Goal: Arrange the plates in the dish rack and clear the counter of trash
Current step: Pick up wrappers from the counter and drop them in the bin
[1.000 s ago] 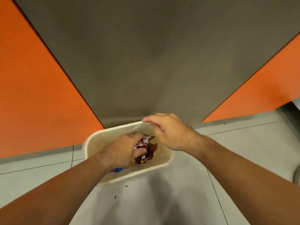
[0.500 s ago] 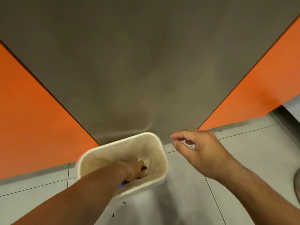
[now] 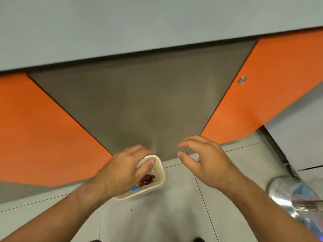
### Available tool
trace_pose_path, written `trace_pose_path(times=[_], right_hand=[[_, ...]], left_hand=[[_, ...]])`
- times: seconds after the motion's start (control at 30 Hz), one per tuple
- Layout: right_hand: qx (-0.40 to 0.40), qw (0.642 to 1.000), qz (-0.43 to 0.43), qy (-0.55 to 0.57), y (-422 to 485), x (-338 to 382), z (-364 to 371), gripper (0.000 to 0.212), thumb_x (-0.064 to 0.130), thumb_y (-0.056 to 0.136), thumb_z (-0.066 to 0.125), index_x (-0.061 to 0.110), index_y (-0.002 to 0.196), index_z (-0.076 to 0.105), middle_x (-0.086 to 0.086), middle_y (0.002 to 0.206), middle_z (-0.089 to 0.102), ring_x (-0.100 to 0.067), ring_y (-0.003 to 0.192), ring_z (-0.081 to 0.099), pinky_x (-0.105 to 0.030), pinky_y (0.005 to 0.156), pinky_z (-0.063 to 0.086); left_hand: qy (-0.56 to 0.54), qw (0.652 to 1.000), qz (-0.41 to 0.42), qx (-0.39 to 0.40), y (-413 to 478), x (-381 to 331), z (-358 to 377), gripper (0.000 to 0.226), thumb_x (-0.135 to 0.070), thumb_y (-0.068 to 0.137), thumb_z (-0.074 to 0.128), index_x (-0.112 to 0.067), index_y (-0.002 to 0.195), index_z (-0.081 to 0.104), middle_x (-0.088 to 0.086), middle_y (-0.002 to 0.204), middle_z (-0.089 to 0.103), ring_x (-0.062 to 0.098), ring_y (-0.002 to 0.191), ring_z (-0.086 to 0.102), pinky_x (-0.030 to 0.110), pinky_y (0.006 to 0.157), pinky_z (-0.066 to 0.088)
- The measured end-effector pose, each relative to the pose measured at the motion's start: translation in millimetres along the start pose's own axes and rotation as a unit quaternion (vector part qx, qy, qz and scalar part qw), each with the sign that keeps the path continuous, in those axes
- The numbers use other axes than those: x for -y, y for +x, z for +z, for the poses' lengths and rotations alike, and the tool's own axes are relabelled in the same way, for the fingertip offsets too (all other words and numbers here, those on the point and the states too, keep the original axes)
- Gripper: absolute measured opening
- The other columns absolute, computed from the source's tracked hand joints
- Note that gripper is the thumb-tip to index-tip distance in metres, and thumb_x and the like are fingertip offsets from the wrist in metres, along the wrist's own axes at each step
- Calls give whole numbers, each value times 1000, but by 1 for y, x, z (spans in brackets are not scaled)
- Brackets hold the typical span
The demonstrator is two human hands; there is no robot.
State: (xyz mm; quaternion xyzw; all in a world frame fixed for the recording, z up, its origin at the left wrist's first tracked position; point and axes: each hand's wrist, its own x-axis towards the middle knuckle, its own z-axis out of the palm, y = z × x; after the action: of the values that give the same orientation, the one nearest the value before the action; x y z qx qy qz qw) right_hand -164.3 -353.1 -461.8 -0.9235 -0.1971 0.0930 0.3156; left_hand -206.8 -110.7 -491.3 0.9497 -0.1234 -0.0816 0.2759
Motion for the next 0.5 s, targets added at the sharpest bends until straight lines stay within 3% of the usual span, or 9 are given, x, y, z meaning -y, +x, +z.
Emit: trace_pose_path(times=[0.1,0.27,0.5], right_hand=[[-20,999,-14,-21,-18,49,-83,29,39,88,58,23,108,69,10,109,65,-13,102,60,-35,88,51],[-50,995,-51,-64,-44,115,-222,30,41,93,57,26,118,63,13,118,60,-5,108,54,-25,91,46],[-95,991,-73,-61,-77,161,-366,36,46,92,55,28,123,59,18,122,56,3,113,49,-14,86,43]], left_hand=[[31,997,58,-40,-3,-81,-86,43,-55,95,34,-30,119,59,-17,111,58,5,101,57,25,82,50],[51,990,114,-67,-4,-208,-204,44,-54,95,33,-29,118,59,-13,115,60,6,105,56,35,86,50],[59,981,141,-118,9,-326,-298,51,-62,92,31,-30,122,57,-18,120,56,-1,109,50,25,91,46]])
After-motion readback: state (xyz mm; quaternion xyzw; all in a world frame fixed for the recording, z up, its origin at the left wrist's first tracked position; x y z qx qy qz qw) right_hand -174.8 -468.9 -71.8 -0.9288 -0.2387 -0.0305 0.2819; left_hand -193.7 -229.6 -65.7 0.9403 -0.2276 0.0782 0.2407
